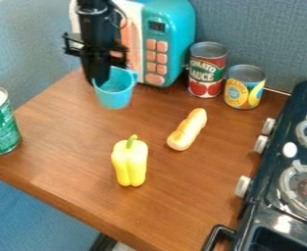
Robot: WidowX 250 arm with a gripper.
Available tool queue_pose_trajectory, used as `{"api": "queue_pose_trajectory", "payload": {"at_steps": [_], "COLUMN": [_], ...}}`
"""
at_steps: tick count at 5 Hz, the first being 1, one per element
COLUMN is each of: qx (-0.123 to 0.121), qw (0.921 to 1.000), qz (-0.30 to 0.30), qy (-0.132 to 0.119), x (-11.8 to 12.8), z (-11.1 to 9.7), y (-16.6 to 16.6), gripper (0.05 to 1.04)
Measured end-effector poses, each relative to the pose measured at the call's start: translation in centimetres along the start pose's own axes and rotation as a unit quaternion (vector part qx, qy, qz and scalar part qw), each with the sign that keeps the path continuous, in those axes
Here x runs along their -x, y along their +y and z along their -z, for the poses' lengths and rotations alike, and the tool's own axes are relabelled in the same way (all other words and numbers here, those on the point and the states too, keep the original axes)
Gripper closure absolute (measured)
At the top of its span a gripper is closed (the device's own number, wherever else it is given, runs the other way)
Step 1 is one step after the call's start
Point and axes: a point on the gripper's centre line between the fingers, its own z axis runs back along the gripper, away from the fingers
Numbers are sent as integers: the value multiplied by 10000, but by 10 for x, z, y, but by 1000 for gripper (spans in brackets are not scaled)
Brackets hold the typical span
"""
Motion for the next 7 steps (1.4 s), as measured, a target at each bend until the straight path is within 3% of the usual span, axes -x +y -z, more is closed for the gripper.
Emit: {"api": "queue_pose_trajectory", "payload": {"at_steps": [1,3,4,5,6,7], "qx": [81,63,-115,-234,-180,14], "qw": [9995,9968,9897,9784,9704,9615], "qz": [-281,-792,-1396,-2023,-2362,-2732], "qy": [120,98,-281,-346,-473,-286], "x": [8,0,-6,1,0,8], "z": [0,18,29,44,49,60], "y": [23,45,54,56,59,70], "gripper": [995,995,995,995,995,966]}}
